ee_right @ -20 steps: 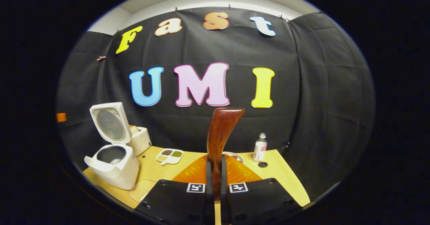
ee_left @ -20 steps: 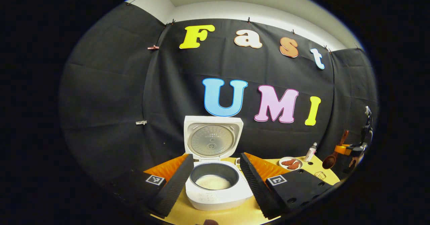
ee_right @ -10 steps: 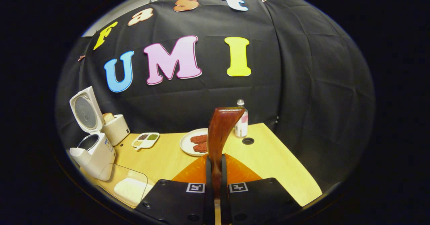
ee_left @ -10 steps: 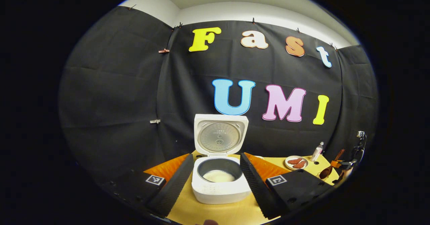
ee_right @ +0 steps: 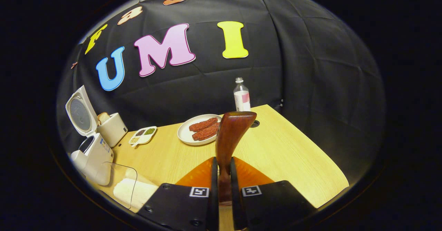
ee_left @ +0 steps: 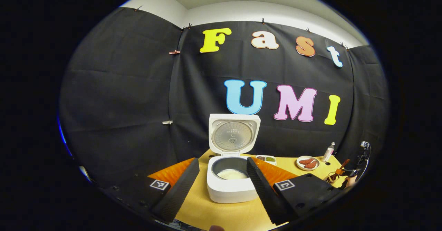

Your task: Close the left gripper, press the button to open the rice cooker; take a wooden spoon from the chopstick holder with the right hand, scoop a spoonful of rice and pour it into the rice cooker, then put the wooden spoon back into the chopstick holder.

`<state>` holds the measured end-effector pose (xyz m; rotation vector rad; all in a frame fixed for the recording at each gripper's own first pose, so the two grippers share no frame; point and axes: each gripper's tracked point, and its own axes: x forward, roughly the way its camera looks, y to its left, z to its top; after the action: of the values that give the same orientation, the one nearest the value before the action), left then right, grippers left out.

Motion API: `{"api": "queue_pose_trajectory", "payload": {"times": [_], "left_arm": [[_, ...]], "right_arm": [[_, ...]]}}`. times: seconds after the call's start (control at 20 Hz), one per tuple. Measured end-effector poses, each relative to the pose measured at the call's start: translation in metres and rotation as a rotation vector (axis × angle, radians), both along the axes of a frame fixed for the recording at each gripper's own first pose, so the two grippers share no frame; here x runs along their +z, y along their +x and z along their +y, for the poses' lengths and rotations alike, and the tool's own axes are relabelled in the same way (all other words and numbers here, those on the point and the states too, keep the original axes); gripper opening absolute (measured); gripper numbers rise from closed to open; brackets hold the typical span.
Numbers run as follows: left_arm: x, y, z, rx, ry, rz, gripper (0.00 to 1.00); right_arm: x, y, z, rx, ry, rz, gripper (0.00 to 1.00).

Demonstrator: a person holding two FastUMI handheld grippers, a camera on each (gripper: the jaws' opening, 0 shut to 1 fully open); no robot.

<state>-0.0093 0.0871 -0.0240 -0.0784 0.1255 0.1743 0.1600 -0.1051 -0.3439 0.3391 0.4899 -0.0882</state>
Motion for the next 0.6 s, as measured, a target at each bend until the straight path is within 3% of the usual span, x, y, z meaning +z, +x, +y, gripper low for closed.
{"api": "queue_pose_trajectory", "payload": {"times": [0.05, 0.1, 0.25, 0.6], "left_arm": [[0.001, -0.002, 0.002, -0.002, 0.004, -0.001, 0.95], [0.003, -0.004, 0.002, -0.004, 0.008, -0.005, 0.95], [0.008, -0.005, 0.003, -0.017, 0.01, -0.014, 0.95], [0.035, 0.006, -0.001, -0.09, 0.011, -0.069, 0.95]], "right_arm": [[0.003, -0.004, -0.005, -0.016, -0.009, -0.001, 0.3], [0.011, -0.007, -0.008, -0.021, -0.018, -0.01, 0.27], [0.033, -0.026, -0.016, -0.03, -0.075, -0.036, 0.98], [0.167, -0.076, -0.006, -0.004, -0.184, -0.229, 0.98]]}}
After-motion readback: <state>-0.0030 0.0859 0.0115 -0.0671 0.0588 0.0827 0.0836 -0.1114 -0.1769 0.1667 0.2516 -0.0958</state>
